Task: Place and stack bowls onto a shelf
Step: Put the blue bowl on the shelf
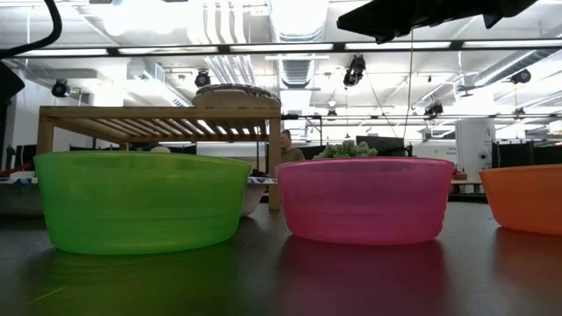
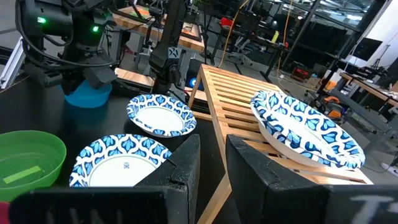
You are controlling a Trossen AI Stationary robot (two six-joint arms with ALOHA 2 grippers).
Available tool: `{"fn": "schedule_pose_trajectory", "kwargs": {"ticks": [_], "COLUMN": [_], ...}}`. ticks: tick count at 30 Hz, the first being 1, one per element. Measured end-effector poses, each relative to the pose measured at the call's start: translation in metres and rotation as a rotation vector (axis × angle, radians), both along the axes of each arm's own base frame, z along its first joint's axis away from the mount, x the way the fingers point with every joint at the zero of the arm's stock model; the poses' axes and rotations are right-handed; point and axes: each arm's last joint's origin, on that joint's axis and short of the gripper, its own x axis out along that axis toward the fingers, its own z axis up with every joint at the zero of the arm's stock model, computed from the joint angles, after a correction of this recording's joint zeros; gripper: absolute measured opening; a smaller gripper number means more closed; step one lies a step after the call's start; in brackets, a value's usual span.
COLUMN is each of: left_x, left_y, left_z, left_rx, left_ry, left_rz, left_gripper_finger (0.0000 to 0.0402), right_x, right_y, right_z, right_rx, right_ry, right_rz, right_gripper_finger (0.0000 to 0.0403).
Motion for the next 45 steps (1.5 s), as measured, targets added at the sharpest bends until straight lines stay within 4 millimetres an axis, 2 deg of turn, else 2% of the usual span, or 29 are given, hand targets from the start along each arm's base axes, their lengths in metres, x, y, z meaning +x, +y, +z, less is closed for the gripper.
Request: {"fn": "schedule_pose_trajectory", "kwargs": {"ticks": [5,8,12,14,18,23,30,34,38,45], "left_x": [0.003,0.008,0.021,0.024,0.037,0.042,0.033,0.038,0.041,0.039], "left_y": [-0.004,-0.010,-0.027,-0.028,-0.018,0.003,0.041,0.066,0.102,0.171], "left_z": [0.008,0.022,0.062,0.082,0.123,0.166,0.203,0.216,0.220,0.224], "left_rx": [-0.026,-0.105,-0.279,-0.263,-0.126,0.180,0.585,0.753,0.901,0.948], "left_ry": [-0.018,-0.035,-0.190,-0.250,-0.409,-0.530,-0.431,-0.483,-0.395,-0.228], "left_rz": [-0.034,-0.151,-0.422,-0.500,-0.619,-0.766,-0.878,-0.871,-0.795,-0.714], "left_gripper_finger": [0.0001,0.0000,0.0000,0.0000,0.0000,0.0000,0.0000,0.0000,0.0000,0.0000], "right_x": [0.000,0.000,0.000,0.000,0.000,0.000,0.000,0.000,0.000,0.000], "right_y": [0.000,0.000,0.000,0.000,0.000,0.000,0.000,0.000,0.000,0.000], "right_z": [0.000,0.000,0.000,0.000,0.000,0.000,0.000,0.000,0.000,0.000], "right_rx": [0.000,-0.002,-0.009,-0.009,-0.008,0.001,0.000,-0.005,-0.010,-0.011], "right_ry": [0.001,0.002,0.003,0.003,0.003,0.003,0.003,0.002,0.002,0.003], "right_rz": [0.000,0.000,0.001,0.001,0.001,-0.001,-0.001,0.000,-0.001,-0.001], "right_gripper_finger": [0.0068,0.0068,0.0068,0.0068,0.0068,0.0068,0.0068,0.0068,0.0068,0.0068]}}
